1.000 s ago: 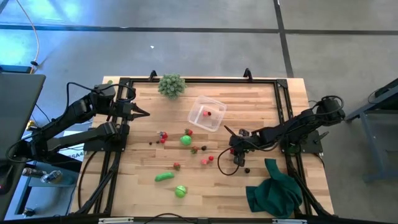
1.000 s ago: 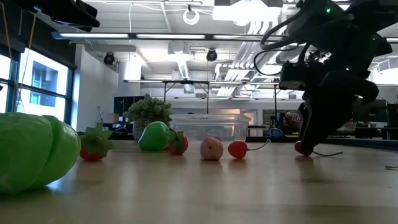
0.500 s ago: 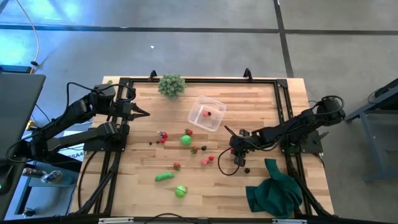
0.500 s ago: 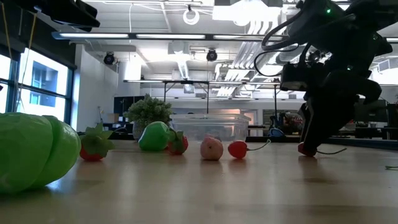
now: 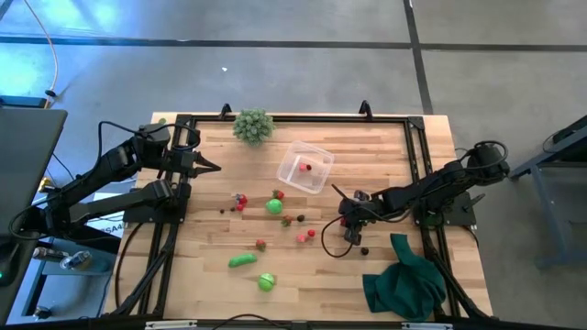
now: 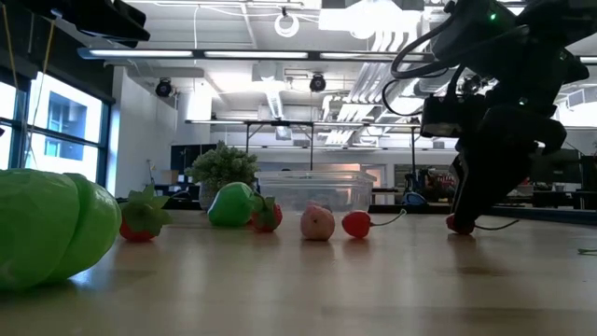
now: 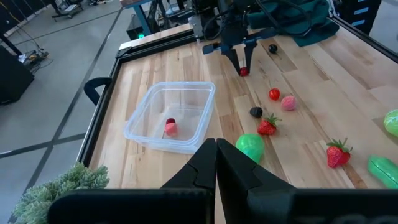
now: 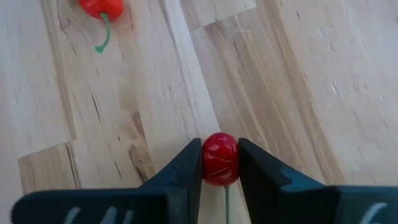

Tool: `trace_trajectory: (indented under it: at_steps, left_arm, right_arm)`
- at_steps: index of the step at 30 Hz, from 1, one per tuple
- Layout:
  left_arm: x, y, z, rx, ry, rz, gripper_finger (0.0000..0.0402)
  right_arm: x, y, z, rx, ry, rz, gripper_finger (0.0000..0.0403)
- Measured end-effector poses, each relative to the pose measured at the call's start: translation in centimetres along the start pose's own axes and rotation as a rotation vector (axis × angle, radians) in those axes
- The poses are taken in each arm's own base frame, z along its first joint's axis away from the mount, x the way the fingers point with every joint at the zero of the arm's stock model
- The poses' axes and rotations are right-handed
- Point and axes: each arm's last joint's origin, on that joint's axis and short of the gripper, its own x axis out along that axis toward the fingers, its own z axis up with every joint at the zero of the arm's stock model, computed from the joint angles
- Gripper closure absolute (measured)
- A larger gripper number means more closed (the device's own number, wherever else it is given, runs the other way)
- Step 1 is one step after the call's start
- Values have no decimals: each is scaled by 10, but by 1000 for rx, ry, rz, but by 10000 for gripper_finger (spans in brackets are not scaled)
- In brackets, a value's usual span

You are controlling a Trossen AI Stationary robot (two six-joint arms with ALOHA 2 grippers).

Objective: Pick and placing Produce into tupperware
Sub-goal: Put the red cherry into the transparent container

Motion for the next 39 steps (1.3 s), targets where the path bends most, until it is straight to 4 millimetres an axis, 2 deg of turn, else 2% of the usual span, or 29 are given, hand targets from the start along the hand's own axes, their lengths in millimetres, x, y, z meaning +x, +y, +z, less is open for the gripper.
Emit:
trace_trajectory:
  at_steps: [8, 13, 17, 23, 27, 31, 33, 35, 39]
  left_arm:
    - [0, 0, 0, 0, 0, 0, 399]
    - [0, 0, 0, 0, 0, 0, 399]
    - [0, 0, 0, 0, 0, 0, 399]
    - [0, 0, 0, 0, 0, 0, 399]
    - [0, 0, 0, 0, 0, 0, 399]
    - [0, 0, 0, 0, 0, 0, 399]
    - [0, 0, 0, 0, 0, 0, 399]
    - [0, 0, 0, 0, 0, 0, 399]
    - [0, 0, 0, 0, 0, 0, 399]
  right_arm:
    - [-2, 2, 4, 91, -33, 25, 336]
    - [-16, 11, 24, 78, -96, 37, 336]
    - [-39, 20, 56, 50, -188, 10, 336]
    - [-87, 20, 123, -5, -314, -50, 336]
    - [-124, 4, 162, -16, -399, -85, 336]
    - [-146, -24, 184, 8, -425, -135, 336]
    - [-147, -39, 191, 29, -427, -147, 336]
    - [-136, -55, 196, 52, -390, -143, 336]
    - [-88, -78, 201, 88, -243, -94, 336]
